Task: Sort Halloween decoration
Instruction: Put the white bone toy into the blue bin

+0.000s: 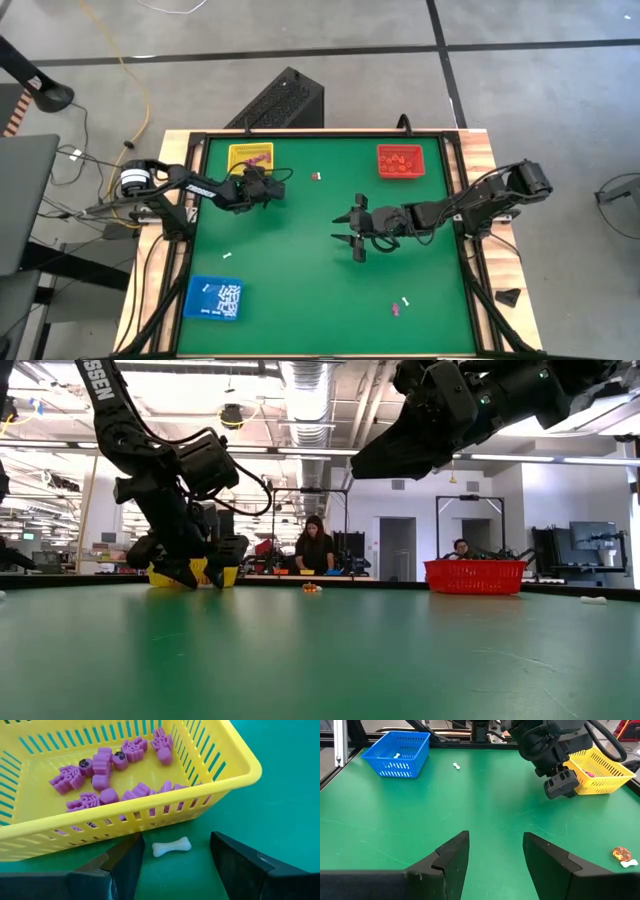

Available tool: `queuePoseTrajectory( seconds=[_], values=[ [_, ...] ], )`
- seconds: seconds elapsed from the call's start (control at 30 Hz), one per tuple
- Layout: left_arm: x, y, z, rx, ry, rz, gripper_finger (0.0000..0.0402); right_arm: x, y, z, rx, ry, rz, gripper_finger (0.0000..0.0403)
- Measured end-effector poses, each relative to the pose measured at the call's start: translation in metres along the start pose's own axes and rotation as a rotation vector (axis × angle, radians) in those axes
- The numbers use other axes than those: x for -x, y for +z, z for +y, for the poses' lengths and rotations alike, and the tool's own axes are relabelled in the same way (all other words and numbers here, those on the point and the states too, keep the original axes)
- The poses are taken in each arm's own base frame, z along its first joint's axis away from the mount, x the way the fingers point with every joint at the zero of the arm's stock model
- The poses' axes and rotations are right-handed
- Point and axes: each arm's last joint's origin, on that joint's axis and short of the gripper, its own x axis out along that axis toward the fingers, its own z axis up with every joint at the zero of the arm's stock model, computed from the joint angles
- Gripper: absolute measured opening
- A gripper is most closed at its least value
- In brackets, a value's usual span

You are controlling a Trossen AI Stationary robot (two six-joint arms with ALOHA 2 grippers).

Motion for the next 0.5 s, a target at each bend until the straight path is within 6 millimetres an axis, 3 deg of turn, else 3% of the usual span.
queuePoseTrajectory(
  seconds=[0.5],
  values=[
    [0.0, -0.0005, -0.0005, -0.007, -0.018, 0.021, 0.0185, 0.0, 0.0, -0.0001, -0.003, -0.001, 0.0, 0.0217]
  ],
)
